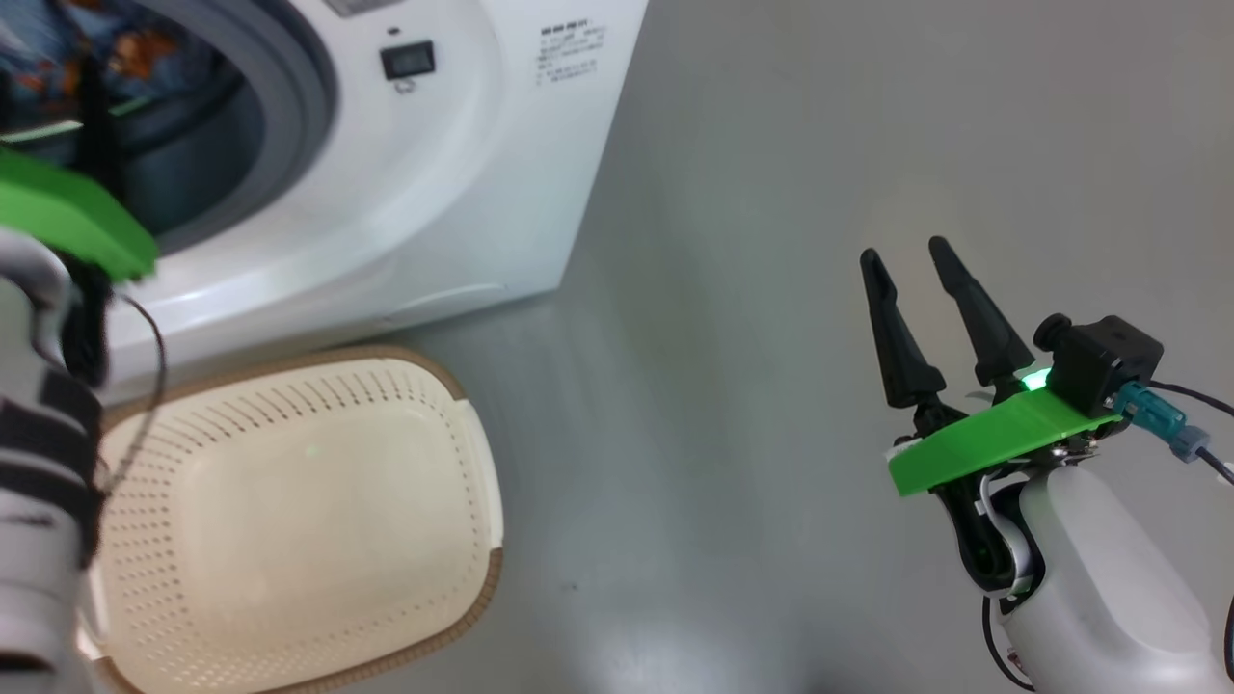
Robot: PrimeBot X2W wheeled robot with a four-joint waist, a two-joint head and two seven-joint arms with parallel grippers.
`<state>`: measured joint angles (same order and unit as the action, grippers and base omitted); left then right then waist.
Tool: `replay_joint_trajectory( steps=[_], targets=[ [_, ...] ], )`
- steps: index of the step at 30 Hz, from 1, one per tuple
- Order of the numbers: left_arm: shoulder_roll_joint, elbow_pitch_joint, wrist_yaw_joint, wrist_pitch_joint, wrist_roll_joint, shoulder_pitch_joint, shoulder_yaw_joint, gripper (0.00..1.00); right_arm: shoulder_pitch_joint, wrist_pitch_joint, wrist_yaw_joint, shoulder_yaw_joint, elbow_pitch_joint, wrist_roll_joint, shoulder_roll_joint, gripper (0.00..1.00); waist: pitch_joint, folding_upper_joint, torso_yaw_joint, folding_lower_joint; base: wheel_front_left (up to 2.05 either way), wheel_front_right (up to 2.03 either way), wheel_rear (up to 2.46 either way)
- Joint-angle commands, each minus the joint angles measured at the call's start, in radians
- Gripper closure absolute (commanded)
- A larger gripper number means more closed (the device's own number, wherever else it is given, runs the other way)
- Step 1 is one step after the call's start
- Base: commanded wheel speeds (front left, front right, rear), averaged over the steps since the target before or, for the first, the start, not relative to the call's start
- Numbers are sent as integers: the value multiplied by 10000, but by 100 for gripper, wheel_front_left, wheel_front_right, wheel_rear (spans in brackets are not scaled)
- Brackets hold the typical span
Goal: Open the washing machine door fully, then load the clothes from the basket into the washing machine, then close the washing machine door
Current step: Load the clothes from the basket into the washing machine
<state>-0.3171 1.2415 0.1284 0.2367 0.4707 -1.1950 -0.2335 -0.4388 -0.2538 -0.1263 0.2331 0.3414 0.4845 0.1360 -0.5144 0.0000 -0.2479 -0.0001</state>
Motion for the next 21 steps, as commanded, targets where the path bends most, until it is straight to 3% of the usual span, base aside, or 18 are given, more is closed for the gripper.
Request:
replay_joint_trajectory(
  steps=[1, 12, 21],
  targets=[
    [-395, -312, 15, 133, 172, 359, 113, 0, 291, -80, -44, 238, -149, 50, 118, 0, 699, 0, 375, 1, 0, 0, 0],
    [-129, -2658, 20, 247, 360, 3545, 414, 0, 840, -80, -44, 438, 217, 356, 407, 0, 2540, 0, 878, 1, 0, 0, 0],
    [111, -5198, -472, 249, -301, 6100, 891, 0, 1313, -80, -44, 442, 315, 512, 640, 0, 3711, 0, 1199, 1, 0, 0, 0]
  ],
)
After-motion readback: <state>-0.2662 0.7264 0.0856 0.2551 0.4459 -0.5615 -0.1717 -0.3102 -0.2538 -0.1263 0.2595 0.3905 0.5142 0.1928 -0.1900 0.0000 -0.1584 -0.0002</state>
